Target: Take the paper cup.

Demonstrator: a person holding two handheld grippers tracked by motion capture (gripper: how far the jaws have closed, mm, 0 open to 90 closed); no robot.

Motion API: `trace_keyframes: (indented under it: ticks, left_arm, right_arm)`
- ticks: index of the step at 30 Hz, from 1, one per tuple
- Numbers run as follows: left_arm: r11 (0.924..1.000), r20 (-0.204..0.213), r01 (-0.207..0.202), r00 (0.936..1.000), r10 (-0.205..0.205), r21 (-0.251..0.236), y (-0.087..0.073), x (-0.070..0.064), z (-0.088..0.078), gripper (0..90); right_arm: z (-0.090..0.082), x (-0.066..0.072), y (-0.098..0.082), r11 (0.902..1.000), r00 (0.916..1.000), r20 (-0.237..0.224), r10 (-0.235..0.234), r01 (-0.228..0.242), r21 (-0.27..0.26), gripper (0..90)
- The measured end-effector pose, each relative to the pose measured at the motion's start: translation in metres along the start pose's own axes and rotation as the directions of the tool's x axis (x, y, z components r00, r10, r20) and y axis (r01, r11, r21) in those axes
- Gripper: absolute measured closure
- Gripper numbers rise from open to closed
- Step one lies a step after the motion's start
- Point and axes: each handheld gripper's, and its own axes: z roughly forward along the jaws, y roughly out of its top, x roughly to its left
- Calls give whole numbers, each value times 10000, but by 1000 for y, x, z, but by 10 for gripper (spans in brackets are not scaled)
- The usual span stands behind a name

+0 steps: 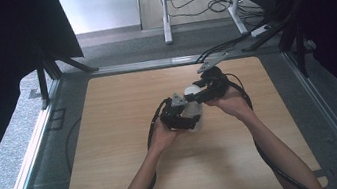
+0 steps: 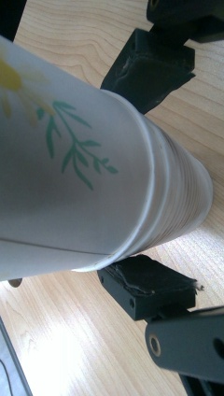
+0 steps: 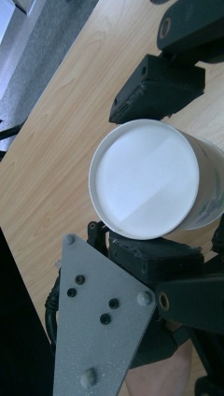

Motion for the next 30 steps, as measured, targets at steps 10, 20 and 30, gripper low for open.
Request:
trace_keyframes:
  ticks: [10, 20, 30]
  left_arm:
    - [10000, -19, -35, 10000, 35, 19, 0, 0, 0, 199]
    - [10000, 48, 47, 10000, -47, 24, -1, 0, 0, 184]
    - [9997, 284, 226, 9993, -226, 7, -5, 2, -3, 105]
  right_arm:
    - [-9, 0, 10, 10000, 10000, 49, -47, 47, 11, 367]
    - [-25, -2, 20, 9996, 10000, -33, 86, -87, -276, 370]
    - [-37, -1, 29, 9992, 10000, -8, 12, -13, -400, 371]
